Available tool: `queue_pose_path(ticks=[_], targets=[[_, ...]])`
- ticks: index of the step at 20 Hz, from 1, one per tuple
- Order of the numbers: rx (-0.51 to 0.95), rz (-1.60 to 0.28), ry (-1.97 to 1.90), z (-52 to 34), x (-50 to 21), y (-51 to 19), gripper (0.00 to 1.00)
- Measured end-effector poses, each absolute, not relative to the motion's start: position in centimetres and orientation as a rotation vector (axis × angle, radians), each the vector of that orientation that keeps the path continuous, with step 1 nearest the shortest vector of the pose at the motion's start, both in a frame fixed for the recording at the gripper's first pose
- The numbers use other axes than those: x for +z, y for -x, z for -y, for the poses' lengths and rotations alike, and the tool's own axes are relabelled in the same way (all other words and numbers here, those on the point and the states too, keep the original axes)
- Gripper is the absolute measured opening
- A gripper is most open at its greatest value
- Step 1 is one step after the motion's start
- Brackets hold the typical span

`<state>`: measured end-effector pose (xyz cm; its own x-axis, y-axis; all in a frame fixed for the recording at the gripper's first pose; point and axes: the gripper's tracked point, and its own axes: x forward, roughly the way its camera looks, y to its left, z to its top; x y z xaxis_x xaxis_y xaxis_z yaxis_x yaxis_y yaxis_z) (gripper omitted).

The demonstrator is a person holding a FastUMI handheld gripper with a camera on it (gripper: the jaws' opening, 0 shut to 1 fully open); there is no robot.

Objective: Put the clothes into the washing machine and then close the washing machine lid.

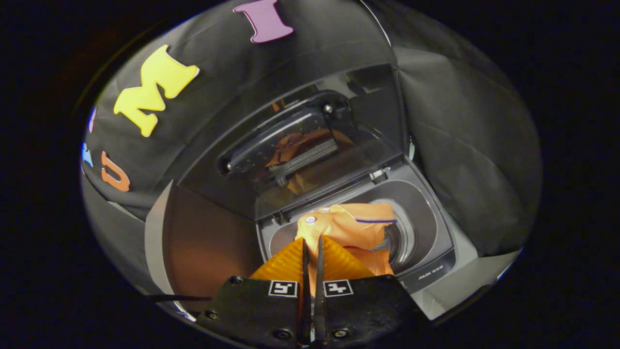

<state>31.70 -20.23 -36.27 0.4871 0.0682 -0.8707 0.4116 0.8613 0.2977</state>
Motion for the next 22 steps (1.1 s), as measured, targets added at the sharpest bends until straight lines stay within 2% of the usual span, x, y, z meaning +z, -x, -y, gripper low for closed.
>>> queue_pose_path(ticks=[15, 18, 20, 22], targets=[[-0.374, -1.166, -0.456, 20.8, -45.5, -33.1, 0.08], [-0.38, -1.156, -0.485, 20.5, -46.1, -33.6, 0.14], [-0.367, -1.152, -0.459, 20.6, -45.6, -33.9, 0.14], [-0.362, -1.155, -0.414, 20.5, -45.0, -33.5, 0.29]])
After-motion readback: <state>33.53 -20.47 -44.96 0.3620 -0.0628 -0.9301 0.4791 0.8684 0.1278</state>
